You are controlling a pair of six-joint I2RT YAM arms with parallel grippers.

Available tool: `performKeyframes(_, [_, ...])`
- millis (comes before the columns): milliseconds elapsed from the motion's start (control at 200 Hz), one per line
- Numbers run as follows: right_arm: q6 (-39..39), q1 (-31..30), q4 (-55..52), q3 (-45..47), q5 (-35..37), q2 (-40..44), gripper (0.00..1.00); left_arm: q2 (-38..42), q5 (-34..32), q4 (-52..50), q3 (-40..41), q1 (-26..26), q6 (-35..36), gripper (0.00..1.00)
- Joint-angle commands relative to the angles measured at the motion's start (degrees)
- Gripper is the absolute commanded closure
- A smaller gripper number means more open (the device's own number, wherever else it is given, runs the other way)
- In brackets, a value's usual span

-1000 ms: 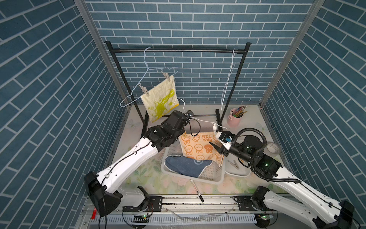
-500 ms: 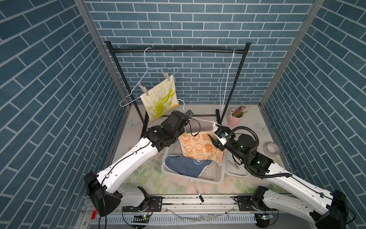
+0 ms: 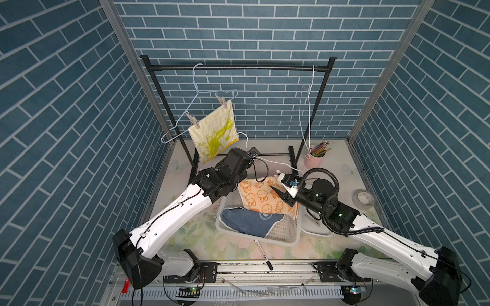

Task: Remove the clothespins securing towels to the hanger
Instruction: Remove the clothespin from the hanger.

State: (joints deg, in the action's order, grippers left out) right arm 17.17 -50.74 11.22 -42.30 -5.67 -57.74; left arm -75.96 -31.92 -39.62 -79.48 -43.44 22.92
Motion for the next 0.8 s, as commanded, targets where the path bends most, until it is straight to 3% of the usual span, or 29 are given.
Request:
performKeyframes(0, [-0.17, -0.42, -3.65, -2.4, -5.73, 1.63, 0.45, 0.78, -0.89, 0.69, -1.9, -0.33, 0.32, 1.0])
performKeyframes(150, [6.85, -0.4, -15.14, -4.09, -5.96, 5.56, 0.45, 1.08, -1.83, 0.33, -1.6, -0.33, 2.15, 1.0])
performKeyframes(420, [19.43, -0.24, -34.9, -14.89, 0.28, 7.0, 0.34, 1.08, -2.0, -0.56, -2.11, -0.33, 4.42, 1.0])
performKeyframes(560, [24.13, -0.41, -37.74, -18.1, 6.66, 3.74, 0.3, 1.18, -1.92, -0.83, -2.17, -0.33, 4.39, 1.0])
performKeyframes(795, [26.51, -0.33, -36.5, -21.74, 4.1, -2.39, 0.28, 1.1, -1.63, -0.9, -2.36, -0.33, 4.43, 1.0])
